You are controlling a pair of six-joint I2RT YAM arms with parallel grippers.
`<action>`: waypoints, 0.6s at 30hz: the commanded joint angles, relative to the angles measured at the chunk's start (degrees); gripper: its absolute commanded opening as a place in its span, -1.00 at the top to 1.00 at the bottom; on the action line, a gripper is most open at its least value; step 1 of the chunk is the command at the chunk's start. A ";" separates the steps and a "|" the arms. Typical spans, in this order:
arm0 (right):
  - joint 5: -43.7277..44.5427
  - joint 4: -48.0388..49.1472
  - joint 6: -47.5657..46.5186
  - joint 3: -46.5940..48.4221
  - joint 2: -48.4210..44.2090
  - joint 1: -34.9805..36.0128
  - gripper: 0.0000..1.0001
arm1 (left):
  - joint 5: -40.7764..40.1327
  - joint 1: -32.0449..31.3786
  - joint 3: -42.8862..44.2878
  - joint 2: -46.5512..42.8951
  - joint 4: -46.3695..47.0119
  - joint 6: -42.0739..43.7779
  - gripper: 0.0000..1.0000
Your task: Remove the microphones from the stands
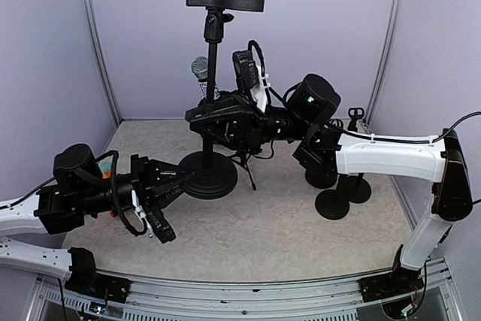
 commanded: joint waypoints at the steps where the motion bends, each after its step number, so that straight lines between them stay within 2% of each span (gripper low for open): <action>1: 10.29 -16.33 -5.34 1.10 -6.89 2.67 0.31 | -11.13 2.43 0.50 1.21 2.71 -1.31 1.00; 3: 24.90 -20.67 -8.29 -1.51 -9.55 2.66 -0.24 | -12.03 2.43 0.28 1.41 4.03 -1.13 1.00; 4: 32.30 -21.19 -8.95 -3.75 -10.96 2.77 -0.46 | -12.51 2.43 0.19 1.58 4.83 -1.05 1.00; 7: 45.70 -19.60 -10.81 -10.12 -15.63 3.62 -0.72 | -13.86 2.45 0.23 2.28 6.32 -0.74 1.00; 12: 58.46 -22.88 -15.39 -11.80 -17.37 7.64 -0.68 | -14.49 2.51 0.14 2.57 6.71 -0.41 1.00; 18: 63.46 -32.23 -16.49 -3.53 -12.31 10.07 -0.57 | -14.60 2.51 -0.39 2.80 7.26 0.82 1.00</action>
